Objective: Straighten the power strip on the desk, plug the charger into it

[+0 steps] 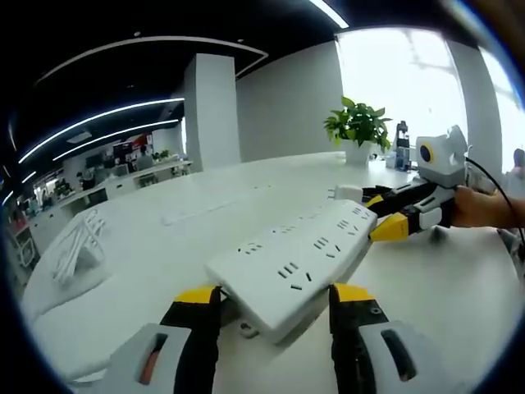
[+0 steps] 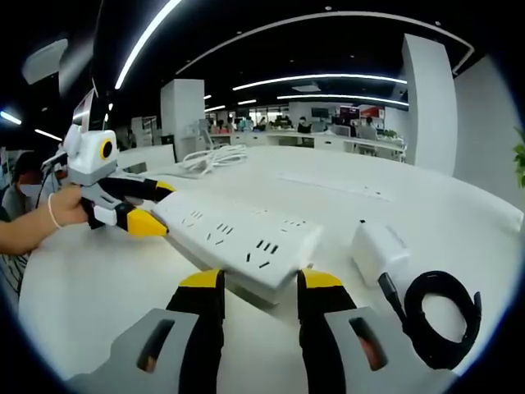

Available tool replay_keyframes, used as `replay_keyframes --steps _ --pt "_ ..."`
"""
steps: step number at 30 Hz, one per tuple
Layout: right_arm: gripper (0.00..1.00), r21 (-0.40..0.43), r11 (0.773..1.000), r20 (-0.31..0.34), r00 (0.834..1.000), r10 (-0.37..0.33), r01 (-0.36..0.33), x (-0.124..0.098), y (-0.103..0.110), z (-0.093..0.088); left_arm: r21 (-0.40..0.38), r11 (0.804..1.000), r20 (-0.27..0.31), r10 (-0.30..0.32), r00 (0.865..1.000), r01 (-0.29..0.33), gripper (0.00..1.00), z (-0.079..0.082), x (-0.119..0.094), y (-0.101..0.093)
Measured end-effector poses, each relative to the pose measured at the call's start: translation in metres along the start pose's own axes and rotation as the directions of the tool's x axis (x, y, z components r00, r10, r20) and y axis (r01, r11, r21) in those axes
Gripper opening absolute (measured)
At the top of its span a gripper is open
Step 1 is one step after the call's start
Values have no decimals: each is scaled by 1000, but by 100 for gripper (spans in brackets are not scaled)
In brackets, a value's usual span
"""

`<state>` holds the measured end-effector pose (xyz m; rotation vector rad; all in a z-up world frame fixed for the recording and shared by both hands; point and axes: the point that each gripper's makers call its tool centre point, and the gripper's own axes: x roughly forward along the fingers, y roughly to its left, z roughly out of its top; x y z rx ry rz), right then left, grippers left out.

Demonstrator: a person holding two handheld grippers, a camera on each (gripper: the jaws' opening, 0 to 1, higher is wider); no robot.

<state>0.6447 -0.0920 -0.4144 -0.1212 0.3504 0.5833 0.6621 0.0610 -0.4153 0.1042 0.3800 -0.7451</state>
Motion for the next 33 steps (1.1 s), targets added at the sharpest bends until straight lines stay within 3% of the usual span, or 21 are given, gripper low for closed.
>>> replay_keyframes --steps 2,7,14,20,26,33 --pt "37 -13 1000 10 1000 8 -7 -1 1 1 -25 999 -2 25 1000 -25 67 -2 -2 5" --pt "49 -38 999 27 1000 -1 2 -4 1 6 -9 999 4 52 999 -52 67 -4 -10 11" --pt "50 -44 999 61 998 2 1 -7 5 15 38 998 27 54 998 -55 70 -1 -19 6" --pt "52 -51 999 95 995 25 -20 -12 12 21 68 996 79 46 996 -52 73 9 -29 1" --pt "55 -52 997 174 983 61 -52 -23 23 32 78 996 110 31 993 -39 77 15 -36 -7" --pt "57 -71 995 203 976 79 -66 -33 30 41 90 996 167 11 986 -27 81 25 -48 -17"
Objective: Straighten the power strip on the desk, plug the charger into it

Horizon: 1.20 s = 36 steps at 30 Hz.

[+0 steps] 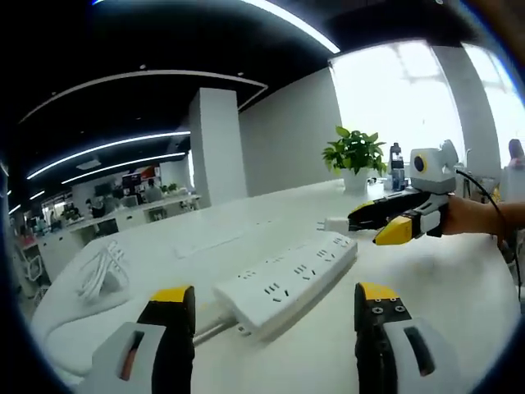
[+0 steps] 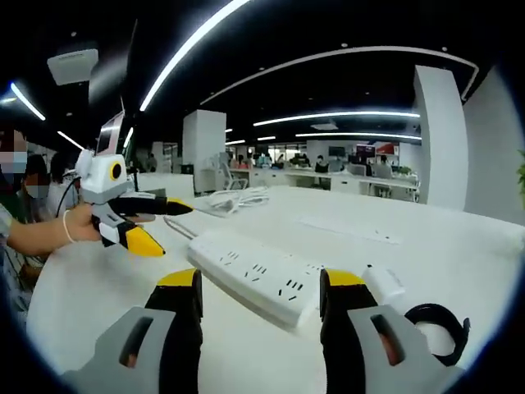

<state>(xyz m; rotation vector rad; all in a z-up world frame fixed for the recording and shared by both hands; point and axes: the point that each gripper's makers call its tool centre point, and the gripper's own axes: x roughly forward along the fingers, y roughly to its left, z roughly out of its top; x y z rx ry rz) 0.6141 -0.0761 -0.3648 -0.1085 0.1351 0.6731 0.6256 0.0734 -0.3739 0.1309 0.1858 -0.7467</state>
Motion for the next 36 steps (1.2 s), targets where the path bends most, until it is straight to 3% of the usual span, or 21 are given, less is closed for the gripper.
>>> replay_keyframes --steps 8,15,22,27,29,32,36 --pt "66 -35 999 1 1000 25 -25 -13 13 10 -8 1000 31 -21 999 21 83 5 -14 -11" --pt "75 -22 998 12 998 59 -59 -17 25 17 -44 998 10 -43 999 44 89 2 -18 -17" --pt "76 -14 996 -1 996 84 -84 -20 32 15 -105 992 17 -68 998 70 89 2 -21 -22" --pt "75 -5 997 4 997 80 -80 -23 30 15 -98 993 -22 -63 998 60 83 -2 -20 -21" --pt "75 -7 997 6 997 78 -78 -24 30 15 -68 998 -36 -23 999 20 79 -3 -19 -16" --pt "75 -20 997 -3 998 69 -69 -26 25 14 6 1000 -56 11 998 -11 84 -6 -18 -15" --pt "76 -29 998 1 998 57 -57 -29 18 15 -7 1000 -54 -4 999 4 86 -4 -18 -19"
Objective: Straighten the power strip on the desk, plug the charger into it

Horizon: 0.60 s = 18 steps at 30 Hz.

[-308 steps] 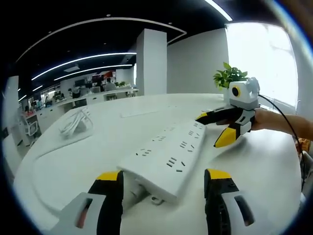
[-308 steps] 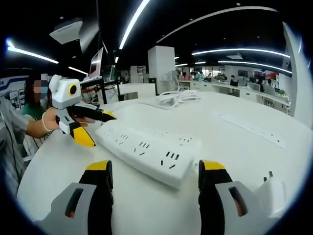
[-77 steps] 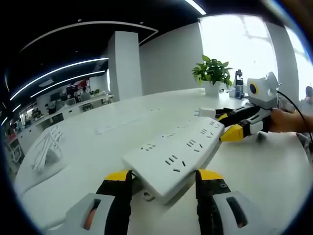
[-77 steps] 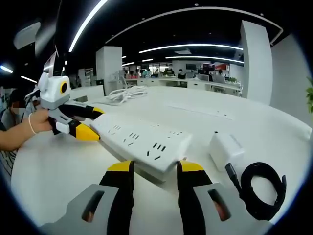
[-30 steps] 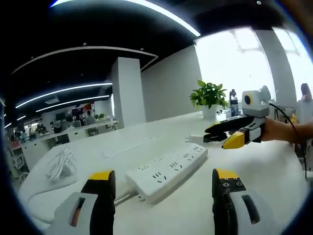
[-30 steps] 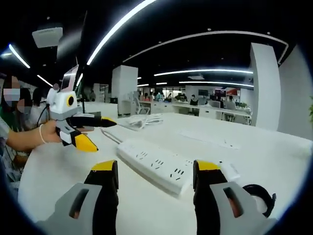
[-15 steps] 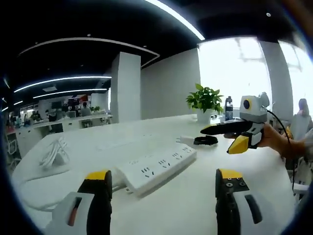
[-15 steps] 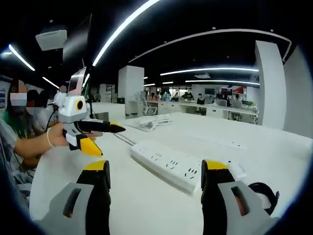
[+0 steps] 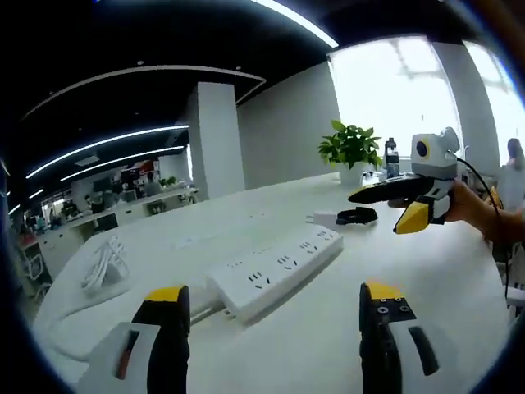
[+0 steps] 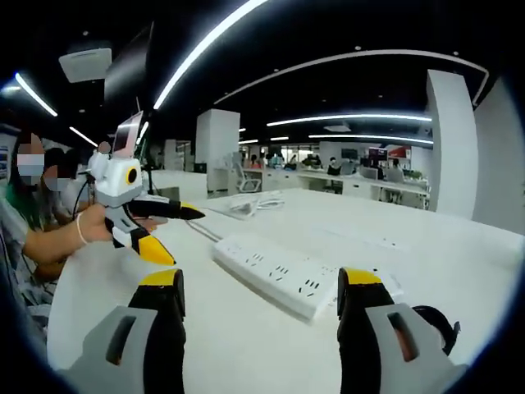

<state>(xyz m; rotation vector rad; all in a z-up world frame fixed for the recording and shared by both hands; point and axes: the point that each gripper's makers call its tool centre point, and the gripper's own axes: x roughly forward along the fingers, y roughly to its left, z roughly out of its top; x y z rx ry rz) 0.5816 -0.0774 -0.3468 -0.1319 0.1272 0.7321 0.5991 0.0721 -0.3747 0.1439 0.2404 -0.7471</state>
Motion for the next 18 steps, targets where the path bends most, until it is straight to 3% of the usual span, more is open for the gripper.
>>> replay_keyframes --steps 6,13,18 --pt "75 -10 1000 7 1000 -6 7 -5 -8 -1 -17 1000 -2 -11 1000 11 87 0 0 -1" --pt "73 -29 1000 9 1000 -10 10 -13 -19 -4 -11 1000 -39 -27 999 27 88 -11 -1 -8" --pt "72 -36 999 12 1000 -21 21 -22 -31 -4 -7 1000 -29 -28 999 28 89 -9 -4 -7"
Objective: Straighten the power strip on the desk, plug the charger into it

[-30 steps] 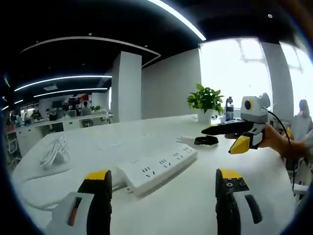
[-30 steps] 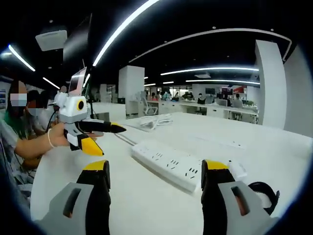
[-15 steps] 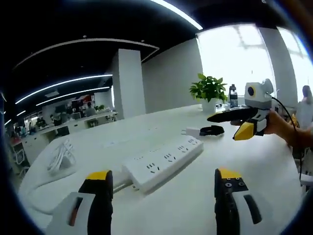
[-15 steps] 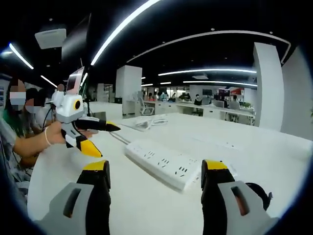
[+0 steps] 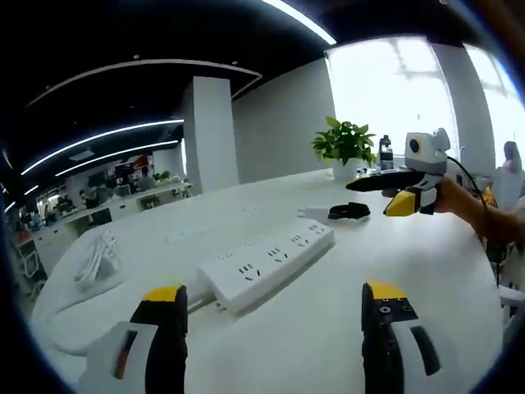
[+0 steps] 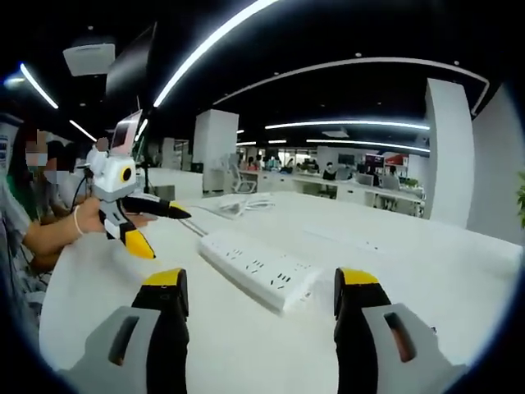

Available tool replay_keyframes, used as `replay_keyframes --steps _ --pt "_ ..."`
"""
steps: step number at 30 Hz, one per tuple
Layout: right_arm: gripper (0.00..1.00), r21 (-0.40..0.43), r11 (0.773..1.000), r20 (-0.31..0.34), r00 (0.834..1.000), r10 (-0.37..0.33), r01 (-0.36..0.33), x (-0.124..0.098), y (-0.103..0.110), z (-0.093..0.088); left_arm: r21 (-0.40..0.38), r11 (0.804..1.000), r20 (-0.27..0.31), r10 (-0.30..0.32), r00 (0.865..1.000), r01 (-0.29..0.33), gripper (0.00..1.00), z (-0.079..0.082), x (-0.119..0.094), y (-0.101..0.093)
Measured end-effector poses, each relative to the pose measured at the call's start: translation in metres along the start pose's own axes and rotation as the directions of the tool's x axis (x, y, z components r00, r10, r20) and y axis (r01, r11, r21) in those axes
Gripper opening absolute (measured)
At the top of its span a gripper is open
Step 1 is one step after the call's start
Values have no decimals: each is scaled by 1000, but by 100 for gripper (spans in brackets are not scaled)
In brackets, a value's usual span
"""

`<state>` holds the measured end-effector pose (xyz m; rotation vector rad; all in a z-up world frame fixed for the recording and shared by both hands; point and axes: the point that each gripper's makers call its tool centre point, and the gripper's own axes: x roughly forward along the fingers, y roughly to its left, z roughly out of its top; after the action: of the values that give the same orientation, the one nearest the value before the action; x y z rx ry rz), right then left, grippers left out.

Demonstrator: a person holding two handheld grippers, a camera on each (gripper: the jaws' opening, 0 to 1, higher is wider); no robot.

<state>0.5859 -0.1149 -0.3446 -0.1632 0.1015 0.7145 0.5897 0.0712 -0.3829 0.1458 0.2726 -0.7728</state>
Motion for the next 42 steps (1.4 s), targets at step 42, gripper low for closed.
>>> replay_keyframes --steps 42 --pt "70 -7 1000 -15 1000 -14 14 -21 -67 -11 47 996 56 69 996 -72 92 7 -33 0"
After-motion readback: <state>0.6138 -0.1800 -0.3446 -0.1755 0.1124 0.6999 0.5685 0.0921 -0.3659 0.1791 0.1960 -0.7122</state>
